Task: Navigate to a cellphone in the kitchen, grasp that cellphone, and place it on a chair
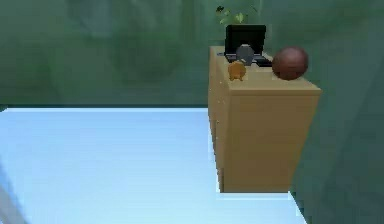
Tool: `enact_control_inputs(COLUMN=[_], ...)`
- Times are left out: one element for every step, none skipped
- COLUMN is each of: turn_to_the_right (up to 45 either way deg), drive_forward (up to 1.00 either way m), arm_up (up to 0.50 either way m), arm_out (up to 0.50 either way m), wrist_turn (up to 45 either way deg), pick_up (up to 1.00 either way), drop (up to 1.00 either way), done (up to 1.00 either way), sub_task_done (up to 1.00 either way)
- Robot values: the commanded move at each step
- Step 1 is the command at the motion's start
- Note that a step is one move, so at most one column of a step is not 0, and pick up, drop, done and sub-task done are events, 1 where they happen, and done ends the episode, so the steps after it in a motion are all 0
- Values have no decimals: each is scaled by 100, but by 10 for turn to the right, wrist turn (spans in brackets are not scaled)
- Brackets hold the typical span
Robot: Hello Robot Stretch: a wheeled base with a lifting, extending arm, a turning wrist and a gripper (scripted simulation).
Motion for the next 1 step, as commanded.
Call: enact_control_inputs(turn_to_the_right=[450], drive_forward=[0], arm_up=[0], arm_out=[0], wrist_turn=[0], pick_up=[0], drop=[0], done=[0], sub_task_done=[0])
